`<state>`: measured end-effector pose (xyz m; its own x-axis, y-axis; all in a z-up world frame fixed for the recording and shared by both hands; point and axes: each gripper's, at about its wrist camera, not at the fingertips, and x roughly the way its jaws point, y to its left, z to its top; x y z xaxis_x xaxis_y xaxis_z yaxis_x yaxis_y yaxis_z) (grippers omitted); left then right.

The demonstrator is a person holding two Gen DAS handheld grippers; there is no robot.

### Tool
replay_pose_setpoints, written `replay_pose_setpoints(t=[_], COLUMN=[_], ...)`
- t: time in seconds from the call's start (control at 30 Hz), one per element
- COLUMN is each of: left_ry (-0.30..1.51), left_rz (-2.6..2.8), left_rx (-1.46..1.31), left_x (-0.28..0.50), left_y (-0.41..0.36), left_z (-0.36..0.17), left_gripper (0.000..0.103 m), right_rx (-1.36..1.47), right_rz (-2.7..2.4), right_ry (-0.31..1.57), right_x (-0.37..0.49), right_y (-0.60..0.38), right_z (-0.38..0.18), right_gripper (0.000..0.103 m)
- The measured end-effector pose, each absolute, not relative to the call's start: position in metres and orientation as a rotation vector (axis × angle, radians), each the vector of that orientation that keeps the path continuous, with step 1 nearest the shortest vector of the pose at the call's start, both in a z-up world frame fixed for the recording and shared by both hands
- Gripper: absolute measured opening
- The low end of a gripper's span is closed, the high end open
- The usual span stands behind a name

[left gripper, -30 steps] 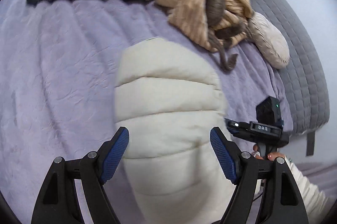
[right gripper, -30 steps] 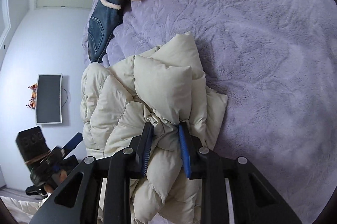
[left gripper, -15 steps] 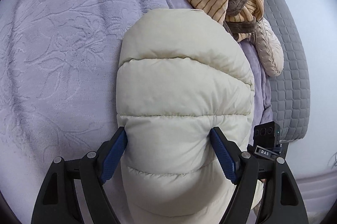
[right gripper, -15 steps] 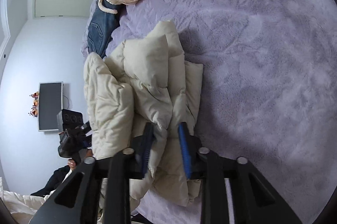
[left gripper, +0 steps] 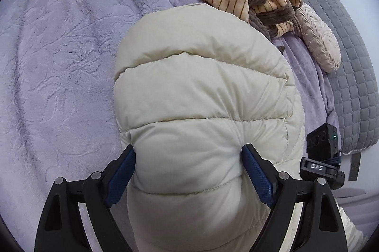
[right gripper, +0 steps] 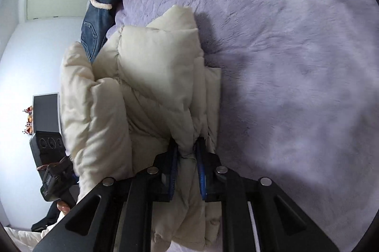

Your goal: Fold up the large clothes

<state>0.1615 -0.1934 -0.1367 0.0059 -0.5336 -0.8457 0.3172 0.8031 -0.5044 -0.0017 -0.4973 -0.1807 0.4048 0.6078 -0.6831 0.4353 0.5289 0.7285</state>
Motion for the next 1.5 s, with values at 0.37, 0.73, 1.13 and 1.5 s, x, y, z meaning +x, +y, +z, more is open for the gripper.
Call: replay_pose_setpoints(t=[0.37, 0.73, 1.13, 1.5], left_ry=[1.413, 1.414, 1.536, 1.595], left_rz=[-0.654, -0.637, -0.702, -0.805], left_rx=[-0.148, -0.114, -0.343, -0.351], left_x=[0.16, 0.162, 0.199, 0.183], left_y=[-0.199, -0.2, -0.125, -0.179], left_z=[-0.136, -0.136, -0.151, -0.184], left_gripper=[0.088, 0.088, 0.099, 0.1], right_rx=[1.142, 0.87, 1.06, 1.101], right_rz=[0.216, 0.197, 0.327, 0.345], right_ry=[1.052, 1.326, 1.283, 1.269], right_x=[-0.022, 0.048, 0.06, 0.079], right_y=[-0.519, -0.471, -0.468, -0.456], right_z=[-0.131, -0.154, -0.197, -0.21], right_gripper=[0.103, 0.103, 0.103, 0.103])
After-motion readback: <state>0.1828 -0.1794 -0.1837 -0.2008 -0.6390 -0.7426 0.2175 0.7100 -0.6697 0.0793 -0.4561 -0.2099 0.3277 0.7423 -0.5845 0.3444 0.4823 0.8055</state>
